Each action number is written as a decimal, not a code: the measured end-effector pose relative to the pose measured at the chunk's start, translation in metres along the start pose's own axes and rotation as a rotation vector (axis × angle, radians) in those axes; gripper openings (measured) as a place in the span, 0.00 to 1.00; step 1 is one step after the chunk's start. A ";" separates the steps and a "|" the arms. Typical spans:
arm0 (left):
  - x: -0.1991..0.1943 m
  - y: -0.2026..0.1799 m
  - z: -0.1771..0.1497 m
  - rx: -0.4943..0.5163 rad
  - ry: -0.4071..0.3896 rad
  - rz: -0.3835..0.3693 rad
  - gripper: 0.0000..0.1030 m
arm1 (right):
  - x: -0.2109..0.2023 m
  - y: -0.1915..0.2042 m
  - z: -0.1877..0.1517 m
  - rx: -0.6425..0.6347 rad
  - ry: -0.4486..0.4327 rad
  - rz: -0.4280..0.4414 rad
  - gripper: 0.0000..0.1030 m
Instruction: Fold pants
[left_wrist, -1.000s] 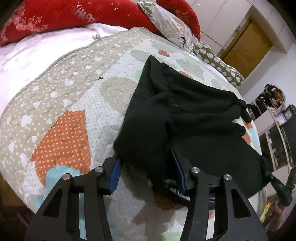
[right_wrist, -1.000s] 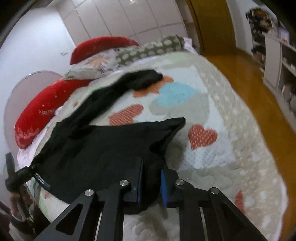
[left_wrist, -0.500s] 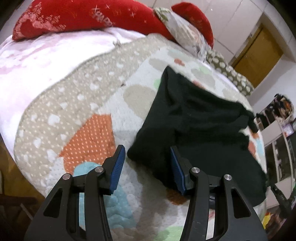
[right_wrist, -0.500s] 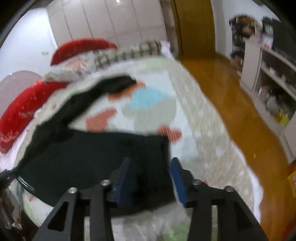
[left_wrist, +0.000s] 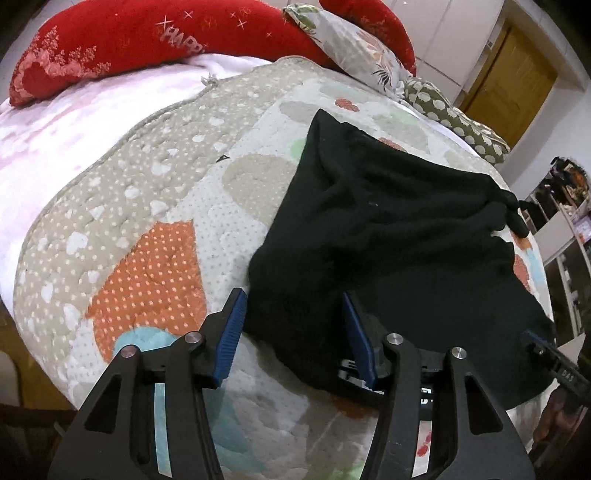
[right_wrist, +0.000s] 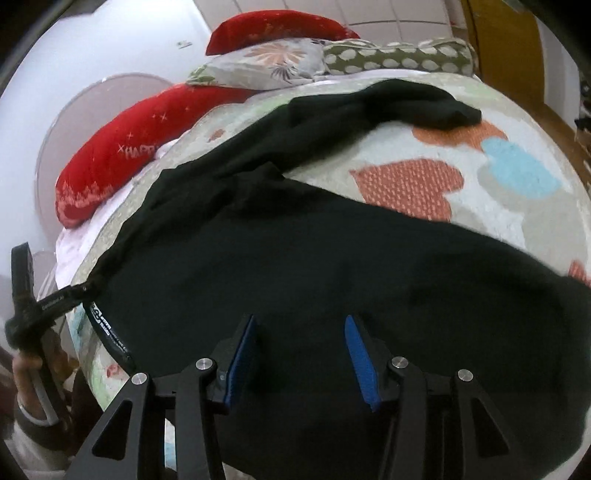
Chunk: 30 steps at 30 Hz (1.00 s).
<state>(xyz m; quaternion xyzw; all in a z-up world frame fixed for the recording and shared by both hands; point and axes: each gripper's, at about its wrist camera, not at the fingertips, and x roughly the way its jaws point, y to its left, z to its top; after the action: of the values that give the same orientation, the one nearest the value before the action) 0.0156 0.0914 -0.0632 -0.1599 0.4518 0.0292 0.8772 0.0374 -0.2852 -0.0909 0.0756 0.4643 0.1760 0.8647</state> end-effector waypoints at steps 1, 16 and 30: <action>-0.002 0.004 0.006 -0.007 0.002 -0.014 0.51 | -0.003 0.000 0.003 0.009 0.005 0.007 0.47; 0.091 -0.015 0.162 0.123 0.053 -0.125 0.95 | 0.001 -0.028 0.007 0.142 -0.037 0.115 0.50; 0.107 -0.050 0.170 0.272 0.077 -0.148 0.14 | 0.005 -0.026 0.013 0.165 -0.049 0.114 0.54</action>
<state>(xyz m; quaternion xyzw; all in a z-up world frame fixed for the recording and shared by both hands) 0.2215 0.0867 -0.0442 -0.0734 0.4718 -0.1030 0.8726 0.0569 -0.3068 -0.0956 0.1769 0.4507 0.1841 0.8554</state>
